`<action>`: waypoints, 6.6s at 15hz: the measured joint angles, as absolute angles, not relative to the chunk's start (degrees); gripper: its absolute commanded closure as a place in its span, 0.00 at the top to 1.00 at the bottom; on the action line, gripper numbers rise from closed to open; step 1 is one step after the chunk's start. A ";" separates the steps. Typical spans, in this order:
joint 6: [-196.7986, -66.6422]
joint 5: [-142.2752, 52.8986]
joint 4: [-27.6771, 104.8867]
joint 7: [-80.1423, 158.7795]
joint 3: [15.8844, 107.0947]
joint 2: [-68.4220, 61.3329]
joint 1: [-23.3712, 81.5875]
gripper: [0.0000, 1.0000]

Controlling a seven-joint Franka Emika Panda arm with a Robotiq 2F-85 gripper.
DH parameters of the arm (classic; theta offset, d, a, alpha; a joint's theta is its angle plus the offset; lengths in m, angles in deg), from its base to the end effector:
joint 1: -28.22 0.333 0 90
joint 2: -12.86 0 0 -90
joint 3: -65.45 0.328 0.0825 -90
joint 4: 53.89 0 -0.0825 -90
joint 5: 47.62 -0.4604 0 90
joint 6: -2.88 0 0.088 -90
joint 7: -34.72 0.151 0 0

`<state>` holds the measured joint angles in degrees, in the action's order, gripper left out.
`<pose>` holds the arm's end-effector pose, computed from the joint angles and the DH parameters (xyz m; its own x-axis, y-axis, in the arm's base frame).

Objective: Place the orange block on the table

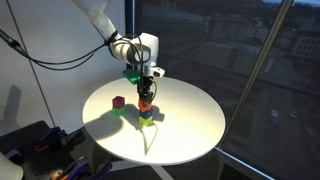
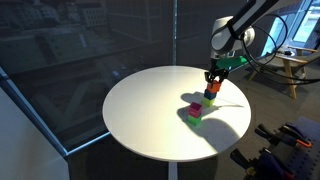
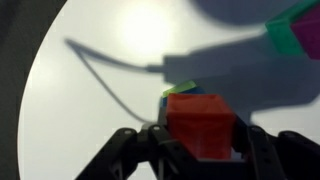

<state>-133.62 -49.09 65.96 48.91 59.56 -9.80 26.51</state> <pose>0.6146 -0.0841 0.1307 0.9185 -0.3843 -0.0932 -0.3813 -0.9232 0.0482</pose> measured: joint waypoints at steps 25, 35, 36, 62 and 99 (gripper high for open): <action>-130.81 -36.54 75.27 48.69 60.66 -0.73 29.98 0.31; -134.39 -36.51 78.59 47.64 61.00 -2.22 29.98 0.31; -134.75 -36.51 78.64 47.64 60.99 -2.64 29.98 0.31; -146.71 -36.83 80.19 46.89 62.31 -10.13 32.28 0.83; -134.36 -44.93 80.61 32.86 65.23 5.98 30.70 1.00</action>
<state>-134.36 -44.93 80.61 32.86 65.23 5.98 30.70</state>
